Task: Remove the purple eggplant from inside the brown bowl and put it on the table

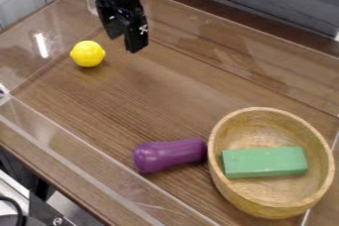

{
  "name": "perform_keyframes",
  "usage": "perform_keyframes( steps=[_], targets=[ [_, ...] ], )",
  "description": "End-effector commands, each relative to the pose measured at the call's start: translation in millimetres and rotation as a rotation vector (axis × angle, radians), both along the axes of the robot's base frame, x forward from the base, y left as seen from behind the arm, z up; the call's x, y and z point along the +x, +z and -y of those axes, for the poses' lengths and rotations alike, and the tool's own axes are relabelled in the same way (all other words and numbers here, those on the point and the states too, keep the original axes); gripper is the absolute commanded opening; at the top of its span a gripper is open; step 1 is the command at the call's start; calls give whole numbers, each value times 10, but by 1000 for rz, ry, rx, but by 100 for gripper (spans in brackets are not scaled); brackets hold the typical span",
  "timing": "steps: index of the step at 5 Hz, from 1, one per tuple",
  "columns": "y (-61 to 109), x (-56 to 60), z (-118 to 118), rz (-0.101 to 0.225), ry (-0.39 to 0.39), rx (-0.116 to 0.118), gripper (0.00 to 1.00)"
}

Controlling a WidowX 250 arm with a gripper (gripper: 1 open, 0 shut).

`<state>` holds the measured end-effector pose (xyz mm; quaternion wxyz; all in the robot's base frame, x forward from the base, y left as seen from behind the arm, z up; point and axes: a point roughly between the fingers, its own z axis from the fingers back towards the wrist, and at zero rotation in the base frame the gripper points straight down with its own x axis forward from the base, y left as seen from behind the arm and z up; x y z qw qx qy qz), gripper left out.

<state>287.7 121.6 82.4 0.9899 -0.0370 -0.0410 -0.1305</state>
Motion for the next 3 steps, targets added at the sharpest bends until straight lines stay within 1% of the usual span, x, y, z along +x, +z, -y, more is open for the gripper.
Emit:
perform_keyframes(
  steps=[1,3],
  targets=[
    [112,115,-119,53,6,26,100],
    [11,173,-235,40,17,22,100]
  ],
)
